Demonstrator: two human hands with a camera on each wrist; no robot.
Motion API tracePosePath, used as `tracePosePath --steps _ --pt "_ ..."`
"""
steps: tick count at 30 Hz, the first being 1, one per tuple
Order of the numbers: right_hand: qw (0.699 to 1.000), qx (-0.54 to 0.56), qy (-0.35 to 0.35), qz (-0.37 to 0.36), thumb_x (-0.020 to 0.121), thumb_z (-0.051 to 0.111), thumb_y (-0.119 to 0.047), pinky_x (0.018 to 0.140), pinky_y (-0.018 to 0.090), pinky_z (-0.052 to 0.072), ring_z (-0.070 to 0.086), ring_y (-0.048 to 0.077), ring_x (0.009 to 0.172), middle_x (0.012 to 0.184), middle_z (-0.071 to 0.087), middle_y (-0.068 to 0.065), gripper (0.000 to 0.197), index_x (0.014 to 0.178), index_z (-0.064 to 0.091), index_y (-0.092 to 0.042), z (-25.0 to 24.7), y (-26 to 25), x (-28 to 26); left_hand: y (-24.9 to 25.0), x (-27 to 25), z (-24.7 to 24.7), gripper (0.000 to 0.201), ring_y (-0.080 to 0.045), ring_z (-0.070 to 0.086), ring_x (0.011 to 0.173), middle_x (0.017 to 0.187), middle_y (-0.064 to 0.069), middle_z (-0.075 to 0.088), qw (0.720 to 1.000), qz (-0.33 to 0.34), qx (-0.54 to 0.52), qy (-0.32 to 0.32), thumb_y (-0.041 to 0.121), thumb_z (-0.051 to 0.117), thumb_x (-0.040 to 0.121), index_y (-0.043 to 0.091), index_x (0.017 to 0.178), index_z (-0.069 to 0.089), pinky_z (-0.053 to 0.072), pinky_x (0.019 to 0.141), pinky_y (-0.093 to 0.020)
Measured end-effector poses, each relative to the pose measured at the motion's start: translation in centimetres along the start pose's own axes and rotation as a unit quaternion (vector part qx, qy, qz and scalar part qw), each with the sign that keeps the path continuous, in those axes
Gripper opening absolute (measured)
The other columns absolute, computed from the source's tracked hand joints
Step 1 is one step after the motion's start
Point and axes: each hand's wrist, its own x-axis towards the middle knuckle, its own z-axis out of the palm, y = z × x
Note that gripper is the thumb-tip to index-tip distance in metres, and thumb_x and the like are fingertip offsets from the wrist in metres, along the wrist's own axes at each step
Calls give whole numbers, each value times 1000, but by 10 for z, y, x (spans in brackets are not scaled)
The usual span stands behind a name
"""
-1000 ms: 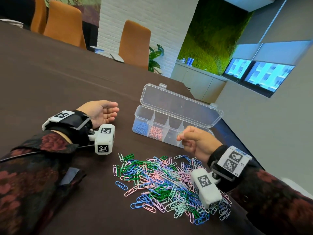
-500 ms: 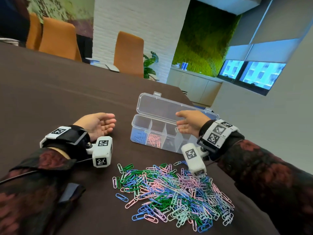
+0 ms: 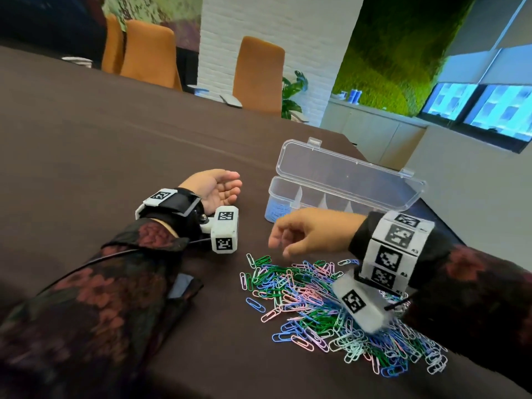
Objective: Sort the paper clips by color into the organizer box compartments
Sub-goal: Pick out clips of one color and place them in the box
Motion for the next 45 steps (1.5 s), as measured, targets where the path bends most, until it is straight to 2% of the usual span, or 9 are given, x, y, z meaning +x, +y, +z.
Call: tracePosePath --steps 9,15,22,25,32,35,38,42,45 --pt "992 -92 -24 87 84 68 -38 48 16 40 52 13 63 72 58 -1 25 86 66 -13 20 -34 57 1 0 -1 21 -10 58 48 63 -2 62 1000 -4 -12 -3 16 44 96 8 86 61 49 46 -17" --pt "990 -106 -31 84 80 68 -20 62 26 46 54 20 66 71 59 3 16 67 60 -18 23 -29 51 2 -2 0 22 -10 56 51 75 -2 59 1000 -4 -4 -3 17 43 96 9 85 60 48 49 -18" --pt "997 -49 29 46 79 73 -14 43 7 36 47 -6 44 66 49 -12 24 92 53 -19 26 -21 39 -1 -3 5 21 -12 52 61 77 -2 58 1000 -6 6 -8 17 42 96 10 85 58 44 54 -20" --pt "998 -43 11 35 81 71 -12 42 6 35 46 -8 41 64 50 -11 16 85 56 -18 29 -25 42 -1 -4 4 20 -12 52 61 77 -2 58 1000 -4 8 -7 17 43 95 10 85 58 44 54 -20" --pt "996 -76 -21 33 81 66 -10 52 13 37 45 3 54 62 53 -10 21 69 54 -23 25 -13 33 -2 -3 5 21 -12 53 63 79 -2 59 1000 -4 18 -11 18 42 96 11 87 59 44 57 -21" --pt "996 83 -10 12 82 64 2 51 18 39 47 9 52 60 55 -7 25 70 53 -17 22 -3 25 -2 -3 5 22 -12 53 63 78 -2 59 1000 -4 21 -13 18 41 96 11 86 59 44 56 -20" --pt "928 372 -25 -13 82 51 17 46 18 44 52 12 50 62 57 -1 26 86 54 -9 21 2 20 -3 -3 5 22 -11 54 62 78 -2 59 1000 -5 22 -16 18 41 97 11 87 59 46 53 -20" --pt "800 598 -40 40 75 43 6 50 22 47 55 15 55 68 51 4 26 92 57 -9 17 6 14 -3 -3 5 22 -12 54 63 78 -2 59 1000 -4 18 -16 18 40 97 10 87 59 46 57 -20" --pt "802 593 -61 41 60 51 -2 47 21 43 48 13 51 66 49 4 21 78 57 -11 19 3 14 -4 -4 6 22 -12 53 63 78 -3 58 1000 -4 20 -14 18 41 97 10 87 59 45 59 -21"
